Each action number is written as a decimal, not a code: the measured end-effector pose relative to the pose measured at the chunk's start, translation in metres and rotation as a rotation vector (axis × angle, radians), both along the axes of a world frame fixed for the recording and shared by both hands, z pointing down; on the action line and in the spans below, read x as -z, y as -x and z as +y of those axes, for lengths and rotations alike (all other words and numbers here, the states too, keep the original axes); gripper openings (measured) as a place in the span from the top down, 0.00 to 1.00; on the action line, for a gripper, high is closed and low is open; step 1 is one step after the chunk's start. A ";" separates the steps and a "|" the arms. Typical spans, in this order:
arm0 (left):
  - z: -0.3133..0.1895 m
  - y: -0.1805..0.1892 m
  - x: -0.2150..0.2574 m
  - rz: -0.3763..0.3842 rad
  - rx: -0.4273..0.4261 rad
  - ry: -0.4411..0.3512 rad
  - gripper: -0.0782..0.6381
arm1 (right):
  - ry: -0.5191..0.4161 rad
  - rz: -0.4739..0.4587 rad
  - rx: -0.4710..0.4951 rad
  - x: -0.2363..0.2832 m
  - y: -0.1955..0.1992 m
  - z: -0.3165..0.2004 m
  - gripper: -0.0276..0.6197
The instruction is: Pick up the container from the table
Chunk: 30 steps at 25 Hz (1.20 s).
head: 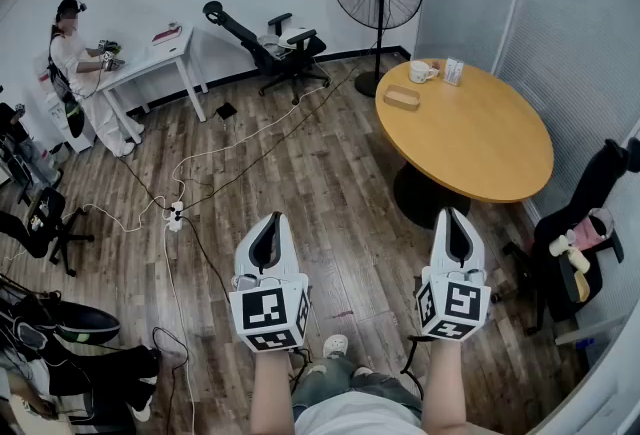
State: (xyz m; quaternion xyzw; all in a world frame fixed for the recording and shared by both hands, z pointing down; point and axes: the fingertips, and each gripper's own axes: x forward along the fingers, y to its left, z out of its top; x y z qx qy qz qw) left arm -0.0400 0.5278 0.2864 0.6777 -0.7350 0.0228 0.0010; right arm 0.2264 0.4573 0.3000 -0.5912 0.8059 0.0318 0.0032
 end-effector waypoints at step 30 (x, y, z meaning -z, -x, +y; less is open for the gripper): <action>-0.098 0.062 -0.030 0.017 -0.028 0.049 0.89 | 0.059 0.025 0.022 -0.028 0.070 -0.087 0.45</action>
